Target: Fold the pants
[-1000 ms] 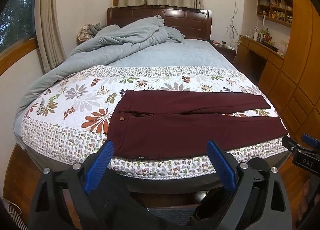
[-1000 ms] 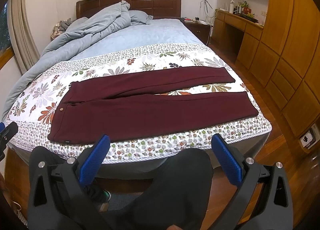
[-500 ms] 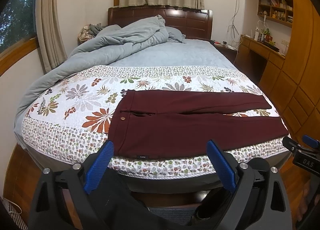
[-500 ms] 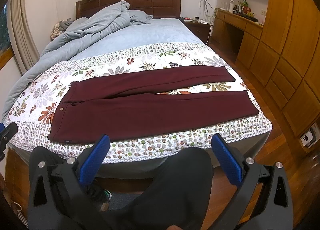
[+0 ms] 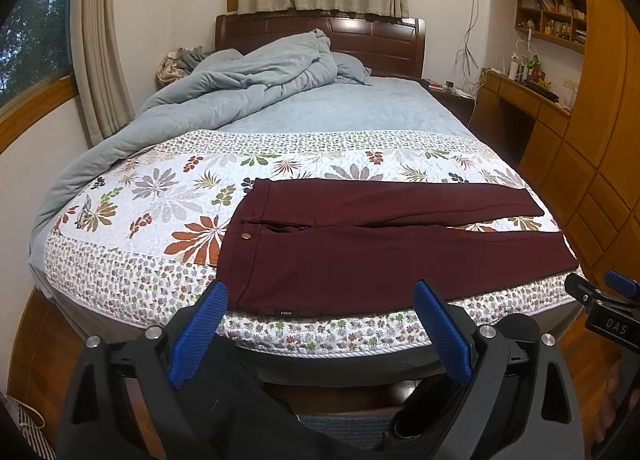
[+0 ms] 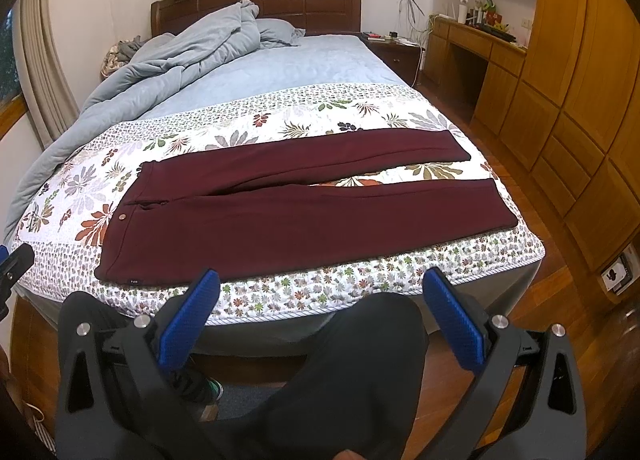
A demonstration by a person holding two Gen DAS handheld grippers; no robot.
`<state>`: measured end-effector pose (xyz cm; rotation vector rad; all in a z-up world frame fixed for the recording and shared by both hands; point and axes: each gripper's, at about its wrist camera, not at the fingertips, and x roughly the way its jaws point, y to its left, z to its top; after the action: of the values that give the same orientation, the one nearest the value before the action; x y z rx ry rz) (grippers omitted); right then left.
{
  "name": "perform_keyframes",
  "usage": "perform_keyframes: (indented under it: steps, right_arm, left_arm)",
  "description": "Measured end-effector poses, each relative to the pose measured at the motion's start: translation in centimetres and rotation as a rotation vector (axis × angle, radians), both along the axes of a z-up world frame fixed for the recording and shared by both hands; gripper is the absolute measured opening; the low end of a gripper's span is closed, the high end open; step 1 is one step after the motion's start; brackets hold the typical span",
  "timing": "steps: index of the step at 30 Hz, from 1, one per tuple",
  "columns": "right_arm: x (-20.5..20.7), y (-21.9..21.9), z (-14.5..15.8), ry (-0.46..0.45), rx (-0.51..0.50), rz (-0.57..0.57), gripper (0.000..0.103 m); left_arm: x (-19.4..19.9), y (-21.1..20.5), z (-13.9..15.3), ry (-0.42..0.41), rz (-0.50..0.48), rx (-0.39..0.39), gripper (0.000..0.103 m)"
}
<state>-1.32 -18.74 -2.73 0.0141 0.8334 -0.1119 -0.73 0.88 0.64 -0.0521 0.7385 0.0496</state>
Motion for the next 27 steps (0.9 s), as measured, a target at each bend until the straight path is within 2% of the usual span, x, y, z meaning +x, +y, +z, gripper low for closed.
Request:
perform_keyframes:
  steps: [15, 27]
  right_arm:
    - [0.0, -0.2, -0.5, 0.003, 0.002, -0.001, 0.101]
    - [1.4, -0.3, -2.0, 0.042, -0.020, 0.001, 0.101]
  left_arm:
    - [0.0, 0.4, -0.2, 0.003, 0.001, 0.000, 0.094]
    - [1.2, 0.7, -2.5, 0.058, -0.011, 0.011, 0.094]
